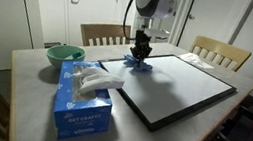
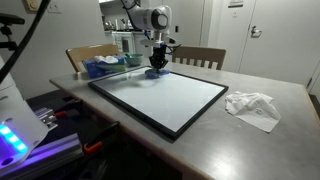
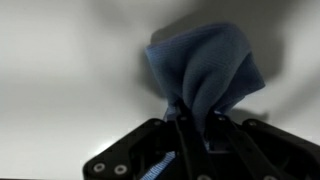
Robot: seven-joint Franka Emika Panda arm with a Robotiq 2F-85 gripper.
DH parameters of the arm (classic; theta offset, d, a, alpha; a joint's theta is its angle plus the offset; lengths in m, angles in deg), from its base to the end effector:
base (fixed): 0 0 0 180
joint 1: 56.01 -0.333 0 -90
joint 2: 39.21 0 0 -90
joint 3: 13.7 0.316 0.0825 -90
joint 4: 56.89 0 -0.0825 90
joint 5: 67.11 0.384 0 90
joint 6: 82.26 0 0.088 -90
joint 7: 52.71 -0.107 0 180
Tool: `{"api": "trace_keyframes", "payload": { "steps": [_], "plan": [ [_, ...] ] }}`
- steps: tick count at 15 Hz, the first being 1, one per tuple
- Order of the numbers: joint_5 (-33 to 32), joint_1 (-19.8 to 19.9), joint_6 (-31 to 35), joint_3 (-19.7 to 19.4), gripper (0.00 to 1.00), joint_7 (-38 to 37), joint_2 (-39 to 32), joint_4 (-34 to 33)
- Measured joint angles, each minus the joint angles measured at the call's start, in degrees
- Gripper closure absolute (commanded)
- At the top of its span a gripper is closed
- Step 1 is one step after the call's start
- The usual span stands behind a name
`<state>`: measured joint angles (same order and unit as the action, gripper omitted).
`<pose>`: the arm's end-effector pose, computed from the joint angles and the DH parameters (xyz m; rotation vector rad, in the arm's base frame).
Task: Use the towel to wipe the whiteboard
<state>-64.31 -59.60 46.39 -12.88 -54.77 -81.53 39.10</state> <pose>0.6576 0.0513 0.1591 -3.0945 -0.0067 0.2651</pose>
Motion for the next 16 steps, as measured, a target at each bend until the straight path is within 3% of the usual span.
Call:
{"api": "trace_keyframes", "payload": {
  "steps": [16],
  "plan": [
    [-5.7,1.1,0.4,-5.6,0.96,0.7,1.6,3.0]
  ]
}}
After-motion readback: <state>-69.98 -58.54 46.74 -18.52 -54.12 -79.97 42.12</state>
